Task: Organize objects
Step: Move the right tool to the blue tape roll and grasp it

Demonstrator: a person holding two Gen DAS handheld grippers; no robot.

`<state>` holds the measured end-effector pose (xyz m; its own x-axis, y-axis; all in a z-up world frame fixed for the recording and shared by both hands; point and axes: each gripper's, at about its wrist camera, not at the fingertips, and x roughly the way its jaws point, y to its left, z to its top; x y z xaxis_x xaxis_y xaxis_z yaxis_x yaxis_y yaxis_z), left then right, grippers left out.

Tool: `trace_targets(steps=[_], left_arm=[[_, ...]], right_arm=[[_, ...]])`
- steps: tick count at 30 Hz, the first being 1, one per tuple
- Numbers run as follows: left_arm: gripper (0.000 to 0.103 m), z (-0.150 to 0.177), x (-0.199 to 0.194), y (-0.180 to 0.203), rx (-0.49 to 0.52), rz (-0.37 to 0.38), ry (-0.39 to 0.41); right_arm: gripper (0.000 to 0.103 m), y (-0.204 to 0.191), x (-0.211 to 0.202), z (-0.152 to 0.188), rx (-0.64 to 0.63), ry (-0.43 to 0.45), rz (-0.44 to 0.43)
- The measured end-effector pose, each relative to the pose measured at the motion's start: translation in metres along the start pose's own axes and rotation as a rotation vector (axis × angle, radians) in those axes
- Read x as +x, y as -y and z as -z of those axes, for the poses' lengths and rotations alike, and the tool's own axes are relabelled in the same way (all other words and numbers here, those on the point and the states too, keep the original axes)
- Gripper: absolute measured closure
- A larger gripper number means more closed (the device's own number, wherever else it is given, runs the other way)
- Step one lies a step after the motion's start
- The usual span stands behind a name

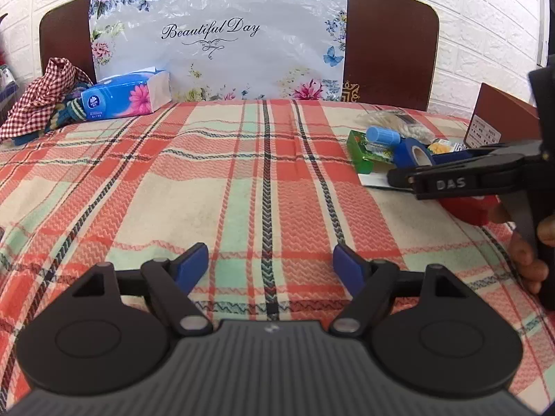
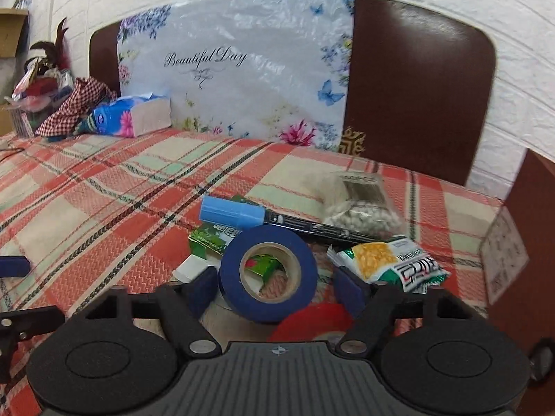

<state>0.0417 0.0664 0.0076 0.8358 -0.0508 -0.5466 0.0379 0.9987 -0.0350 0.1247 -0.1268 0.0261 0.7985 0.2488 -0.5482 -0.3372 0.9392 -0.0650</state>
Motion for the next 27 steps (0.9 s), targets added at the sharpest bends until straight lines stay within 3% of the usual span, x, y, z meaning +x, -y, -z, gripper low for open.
trace_targets(steps=[6, 13, 22, 25, 27], left_arm=[[0.020, 0.002, -0.001, -0.002, -0.015, 0.021, 0.002], [0.018, 0.002, -0.001, -0.005, -0.026, 0.033, 0.003], [0.018, 0.001, -0.002, -0.006, -0.031, 0.038, 0.004], [0.018, 0.001, -0.001, -0.005, -0.025, 0.033, 0.003], [0.018, 0.002, -0.002, -0.004, -0.014, 0.025, 0.001]], right_arm=[[0.045, -0.007, -0.006, 0.003, -0.015, 0.018, -0.003], [0.045, -0.034, -0.052, 0.025, -0.091, 0.073, -0.025], [0.044, -0.063, -0.115, 0.067, -0.183, 0.024, -0.102], [0.035, -0.067, -0.122, 0.072, -0.164, 0.032, -0.086], [0.034, -0.065, -0.124, 0.074, -0.131, 0.034, -0.081]])
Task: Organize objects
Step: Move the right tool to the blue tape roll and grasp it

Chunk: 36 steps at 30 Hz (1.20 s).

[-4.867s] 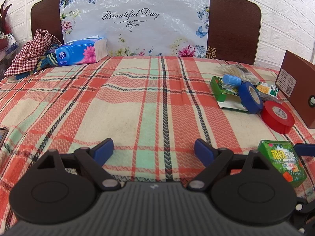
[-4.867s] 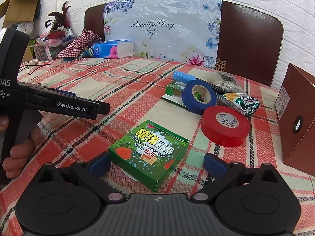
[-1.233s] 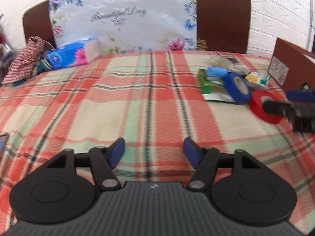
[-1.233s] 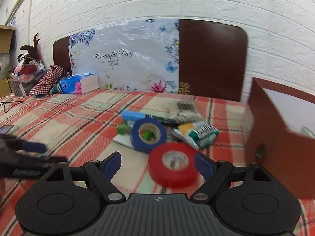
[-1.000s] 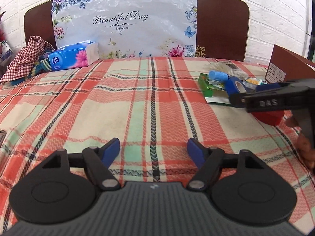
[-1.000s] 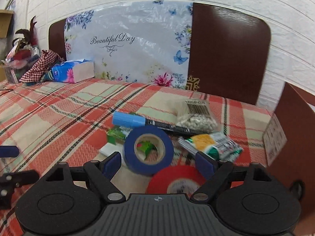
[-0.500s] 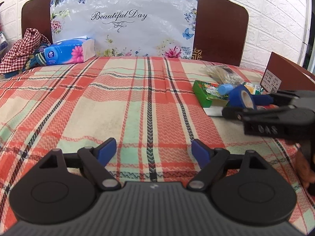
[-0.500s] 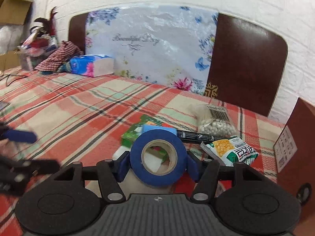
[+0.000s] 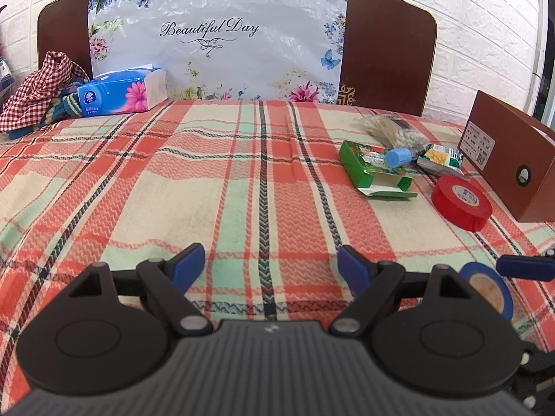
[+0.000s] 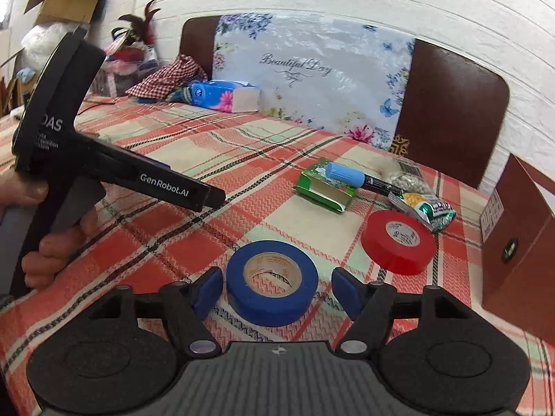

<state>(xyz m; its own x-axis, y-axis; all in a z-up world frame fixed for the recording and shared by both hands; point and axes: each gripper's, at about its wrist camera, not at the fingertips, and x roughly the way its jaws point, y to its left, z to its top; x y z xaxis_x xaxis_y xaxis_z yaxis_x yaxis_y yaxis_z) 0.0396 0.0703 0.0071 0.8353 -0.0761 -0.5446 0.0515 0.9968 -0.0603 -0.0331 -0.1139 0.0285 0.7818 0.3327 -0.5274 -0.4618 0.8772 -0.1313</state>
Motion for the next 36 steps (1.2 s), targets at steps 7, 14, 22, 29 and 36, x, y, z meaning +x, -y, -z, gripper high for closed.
trace_targets(steps=[7, 14, 22, 29, 36], left_arm=[[0.017, 0.0009, -0.0013, 0.0029, 0.021, -0.012, -0.005], [0.017, 0.0012, -0.0014, 0.0047, 0.033, -0.020, -0.009], [0.017, 0.0015, -0.0016, 0.0051, 0.035, -0.021, -0.009], [0.016, 0.0015, -0.0018, 0.0052, 0.035, -0.021, -0.009], [0.016, -0.0038, -0.0043, 0.0073, 0.036, -0.015, -0.054]], right_arm=[[0.030, 0.0068, -0.0050, 0.0073, 0.058, -0.003, 0.006], [0.026, 0.0048, -0.0059, 0.0097, 0.054, 0.000, 0.009], [0.022, 0.0063, -0.0058, 0.0106, 0.061, -0.005, 0.009], [0.021, 0.0061, -0.0044, 0.0105, 0.052, -0.013, 0.012], [0.021, 0.0051, -0.0039, 0.0104, 0.048, -0.019, 0.015]])
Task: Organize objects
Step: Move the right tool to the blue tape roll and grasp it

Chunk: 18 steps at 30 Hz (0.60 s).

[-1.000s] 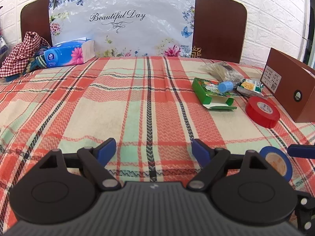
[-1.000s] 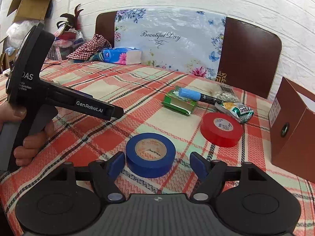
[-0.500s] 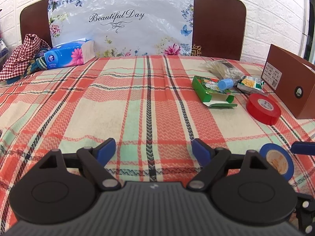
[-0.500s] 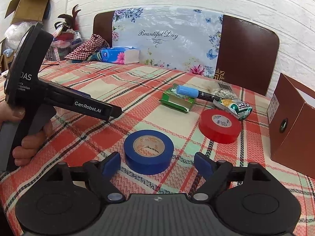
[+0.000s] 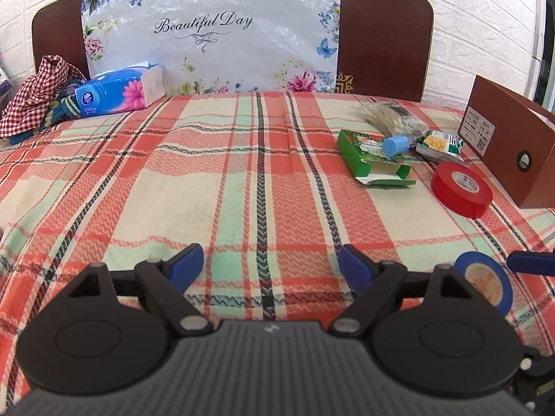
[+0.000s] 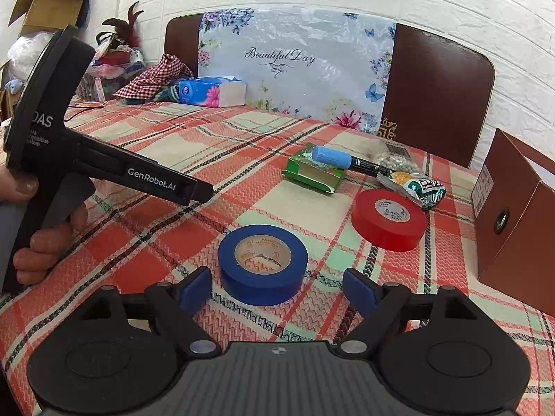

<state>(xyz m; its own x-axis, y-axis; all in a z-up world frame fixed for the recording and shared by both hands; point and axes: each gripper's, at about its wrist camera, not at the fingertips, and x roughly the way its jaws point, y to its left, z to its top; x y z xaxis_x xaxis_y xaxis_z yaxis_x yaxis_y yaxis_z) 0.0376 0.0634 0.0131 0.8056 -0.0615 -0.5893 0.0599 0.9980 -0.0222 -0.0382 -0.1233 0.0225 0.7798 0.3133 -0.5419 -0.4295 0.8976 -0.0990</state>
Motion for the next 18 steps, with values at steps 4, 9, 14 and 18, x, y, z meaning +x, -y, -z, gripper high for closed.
trace_targets(steps=[4, 9, 14, 18], left_arm=[[0.018, -0.008, -0.014, -0.003, -0.081, 0.099, -0.055], [0.024, -0.023, -0.034, 0.017, -0.107, 0.278, -0.071], [0.037, -0.023, -0.026, 0.049, -0.037, 0.348, -0.175], [0.050, -0.012, -0.014, 0.062, -0.009, 0.356, -0.262]], right_arm=[[0.021, 0.001, 0.001, 0.000, 0.008, -0.003, -0.007], [0.021, 0.003, 0.004, -0.001, 0.020, -0.007, -0.020], [0.022, 0.003, 0.005, -0.001, 0.025, -0.008, -0.026], [0.031, 0.004, 0.006, -0.002, 0.030, -0.012, -0.042]])
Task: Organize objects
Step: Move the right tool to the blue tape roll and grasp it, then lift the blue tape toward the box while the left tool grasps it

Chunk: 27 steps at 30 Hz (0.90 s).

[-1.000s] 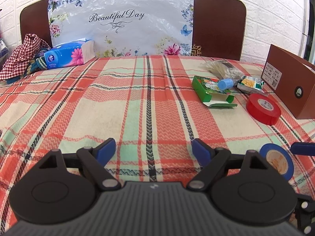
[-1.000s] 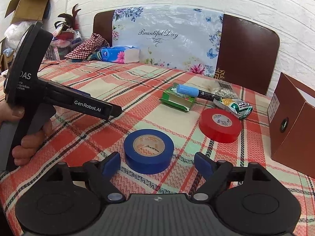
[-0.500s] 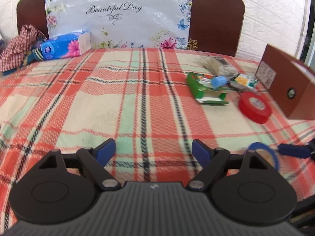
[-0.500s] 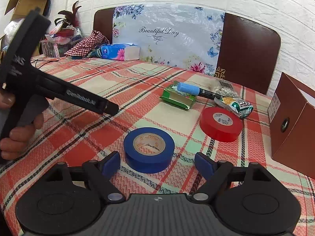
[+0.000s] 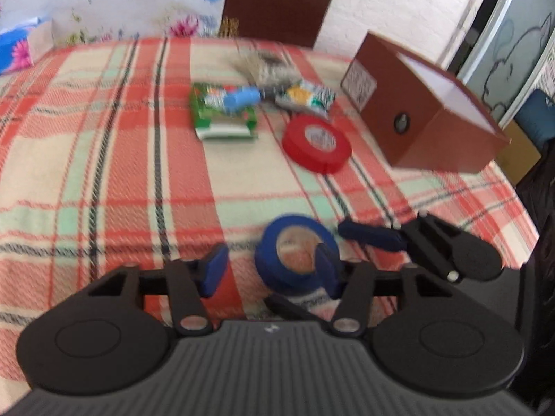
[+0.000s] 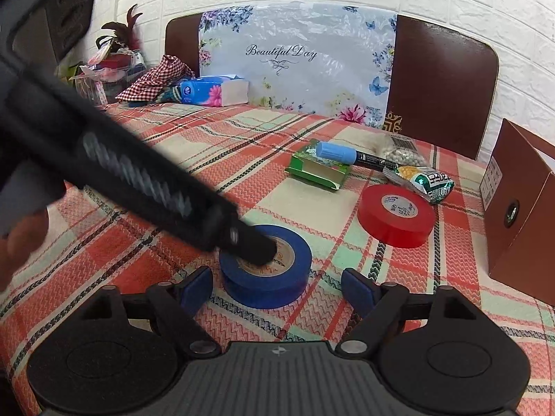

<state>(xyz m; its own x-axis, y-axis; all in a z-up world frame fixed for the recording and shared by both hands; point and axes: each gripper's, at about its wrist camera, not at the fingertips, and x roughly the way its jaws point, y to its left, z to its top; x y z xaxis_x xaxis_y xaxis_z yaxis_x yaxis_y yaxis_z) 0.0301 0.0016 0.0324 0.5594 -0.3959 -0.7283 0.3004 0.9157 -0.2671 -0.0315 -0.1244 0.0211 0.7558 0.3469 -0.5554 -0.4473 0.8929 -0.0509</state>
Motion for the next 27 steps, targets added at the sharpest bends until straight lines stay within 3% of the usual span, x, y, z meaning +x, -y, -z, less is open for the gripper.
trace_targets(steps=[2, 5, 10, 14, 20, 27], left_arm=[[0.061, 0.000, 0.002, -0.001, -0.017, 0.027, 0.005], [0.073, -0.003, 0.002, 0.001, -0.038, 0.008, -0.008], [0.074, -0.013, -0.008, 0.021, 0.022, -0.007, 0.024], [0.074, -0.041, -0.015, 0.052, 0.099, 0.018, 0.083], [0.074, -0.093, -0.009, 0.123, 0.233, 0.094, 0.171], [0.074, -0.127, 0.031, 0.208, 0.367, 0.161, 0.208]], right_arm=[[0.045, -0.001, 0.000, -0.001, -0.006, -0.001, -0.026], [0.047, -0.004, -0.001, -0.001, -0.021, 0.008, -0.019], [0.047, 0.005, -0.015, -0.003, 0.027, 0.062, 0.004], [0.047, 0.025, -0.032, -0.011, 0.046, 0.148, 0.087], [0.047, 0.084, -0.061, -0.028, 0.082, 0.267, 0.253], [0.047, 0.163, -0.087, -0.029, 0.118, 0.308, 0.433]])
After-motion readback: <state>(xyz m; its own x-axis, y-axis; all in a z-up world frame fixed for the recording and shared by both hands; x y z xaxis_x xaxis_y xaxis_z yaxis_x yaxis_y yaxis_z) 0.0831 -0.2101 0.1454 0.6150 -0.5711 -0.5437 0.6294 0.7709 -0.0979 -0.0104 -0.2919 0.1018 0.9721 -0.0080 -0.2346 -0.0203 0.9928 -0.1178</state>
